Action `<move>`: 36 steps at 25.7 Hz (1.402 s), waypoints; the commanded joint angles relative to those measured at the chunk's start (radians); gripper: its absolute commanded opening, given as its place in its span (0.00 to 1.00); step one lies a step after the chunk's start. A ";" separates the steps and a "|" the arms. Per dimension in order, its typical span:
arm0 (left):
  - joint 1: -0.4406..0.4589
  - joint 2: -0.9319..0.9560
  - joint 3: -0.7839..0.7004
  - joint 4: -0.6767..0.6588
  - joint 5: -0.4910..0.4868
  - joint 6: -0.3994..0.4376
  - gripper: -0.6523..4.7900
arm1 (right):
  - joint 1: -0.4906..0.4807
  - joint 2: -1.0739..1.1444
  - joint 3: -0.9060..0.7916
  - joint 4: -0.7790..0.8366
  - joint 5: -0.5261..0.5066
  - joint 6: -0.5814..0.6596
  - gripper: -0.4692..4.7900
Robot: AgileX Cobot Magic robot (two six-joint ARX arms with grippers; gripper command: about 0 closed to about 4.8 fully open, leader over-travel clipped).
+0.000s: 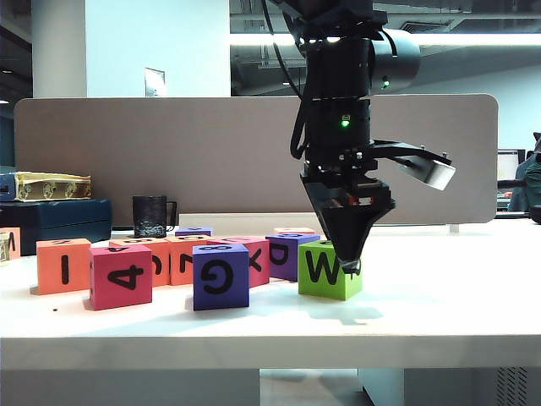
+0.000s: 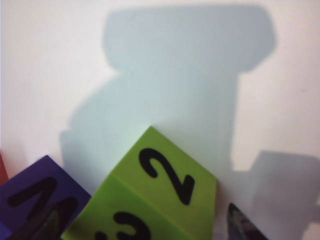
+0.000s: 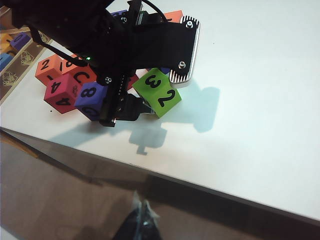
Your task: Select the appropriate blocks from the scattered letter blocks on the table and arrange them in a row to spell out "23".
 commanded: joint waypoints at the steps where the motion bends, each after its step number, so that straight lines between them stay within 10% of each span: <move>1: 0.007 -0.005 0.002 -0.002 0.022 0.011 0.77 | 0.000 0.001 0.005 0.014 0.001 0.000 0.09; 10: 0.024 -0.004 -0.006 0.000 0.034 -0.019 0.74 | 0.000 0.001 0.005 0.024 0.002 0.000 0.09; 16: 0.024 -0.004 -0.004 0.086 0.031 -0.347 0.74 | 0.000 0.001 0.005 0.029 0.002 0.000 0.09; 21: 0.024 -0.005 0.002 0.148 0.034 -0.819 0.74 | 0.000 0.001 0.005 0.035 0.002 0.000 0.09; 24: 0.023 -0.005 0.003 0.148 0.062 -0.925 0.74 | 0.000 0.001 0.005 0.036 0.002 0.000 0.09; 36: 0.018 -0.002 0.000 0.209 0.119 -0.934 0.82 | 0.000 0.001 0.005 0.035 0.002 0.000 0.09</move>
